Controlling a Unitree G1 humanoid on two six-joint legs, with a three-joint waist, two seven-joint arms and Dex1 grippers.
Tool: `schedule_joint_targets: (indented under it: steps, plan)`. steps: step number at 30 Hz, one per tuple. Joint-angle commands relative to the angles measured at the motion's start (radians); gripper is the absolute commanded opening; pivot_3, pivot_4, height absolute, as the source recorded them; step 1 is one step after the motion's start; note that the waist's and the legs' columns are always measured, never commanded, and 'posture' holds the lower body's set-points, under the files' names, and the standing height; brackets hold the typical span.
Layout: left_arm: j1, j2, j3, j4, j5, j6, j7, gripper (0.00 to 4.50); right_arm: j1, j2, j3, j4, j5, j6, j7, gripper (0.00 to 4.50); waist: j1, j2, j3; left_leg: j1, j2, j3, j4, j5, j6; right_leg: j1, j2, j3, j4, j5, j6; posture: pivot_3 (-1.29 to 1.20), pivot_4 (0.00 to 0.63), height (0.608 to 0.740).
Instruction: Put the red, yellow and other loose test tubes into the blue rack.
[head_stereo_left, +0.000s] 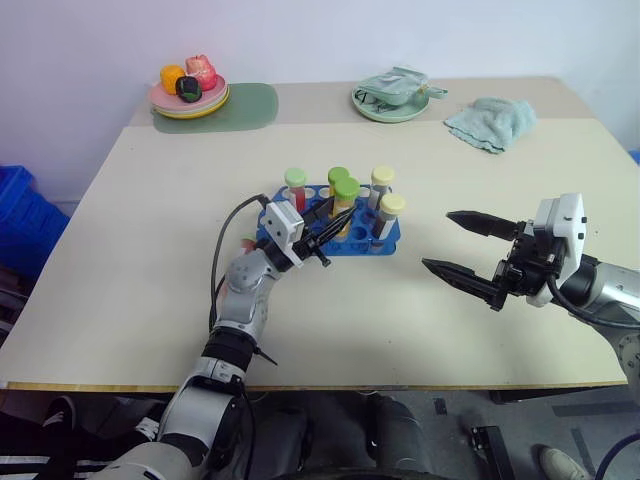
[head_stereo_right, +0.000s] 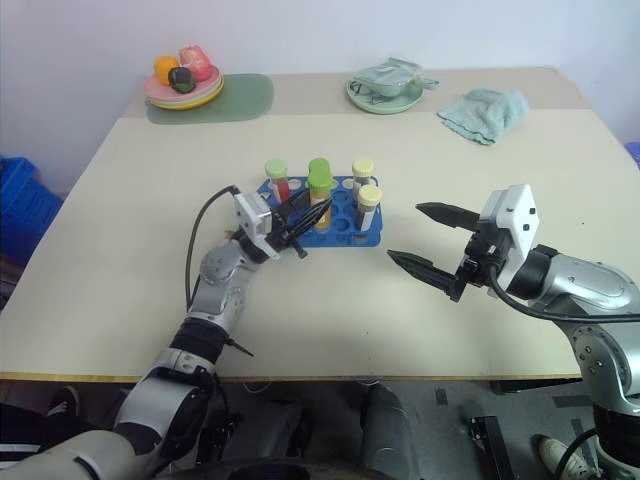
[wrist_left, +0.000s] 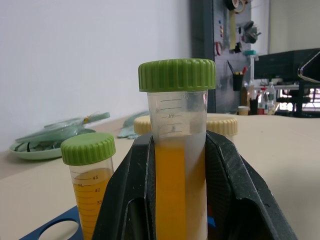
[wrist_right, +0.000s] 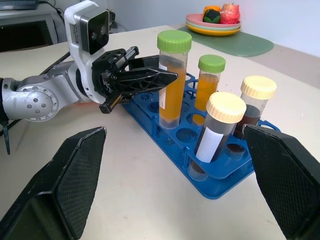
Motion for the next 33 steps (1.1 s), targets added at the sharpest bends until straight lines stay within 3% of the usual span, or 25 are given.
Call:
schedule_joint_targets:
  steps: [1,24,31,32,33]
  plan:
    - [-0.003,-0.004,0.013,-0.013,-0.003,-0.001,-0.004,0.77,-0.001,-0.015,-0.045,-0.039,0.004,-0.015,0.0,4.5,0.0,0.0,0.0,0.0,0.0,0.0,0.0,0.0,0.0,0.0,0.0,0.0,0.0,0.0,0.0,0.0,0.15,0.74]
    - [-0.026,-0.002,0.058,0.042,-0.02,0.025,-0.018,0.77,0.025,-0.01,-0.059,-0.043,-0.01,-0.02,0.0,4.5,-0.001,0.0,0.0,0.0,0.0,0.0,0.0,0.0,0.0,0.0,0.0,0.0,0.0,0.0,0.0,0.0,0.15,0.74]
    - [-0.013,0.005,0.058,0.012,-0.019,0.019,-0.024,4.09,0.027,-0.004,-0.055,-0.032,-0.025,-0.03,0.004,4.5,-0.001,0.0,0.0,0.0,0.0,0.0,0.0,0.0,0.0,0.0,0.0,0.0,0.0,0.0,0.0,0.0,0.15,0.74]
    - [-0.011,0.007,0.057,0.005,-0.021,0.022,-0.027,4.47,0.024,-0.003,-0.052,-0.032,-0.026,-0.031,0.002,4.5,-0.001,0.0,0.0,0.0,0.0,0.0,0.0,0.0,0.0,0.0,0.0,0.0,0.0,0.0,0.0,0.0,0.15,0.74]
    - [-0.008,0.008,0.057,-0.003,-0.025,0.028,-0.032,4.47,0.021,-0.001,-0.049,-0.031,-0.027,-0.032,0.0,4.5,-0.001,0.0,0.0,0.0,0.0,0.0,0.0,0.0,0.0,0.0,0.0,0.0,0.0,0.0,0.0,0.0,0.15,0.74]
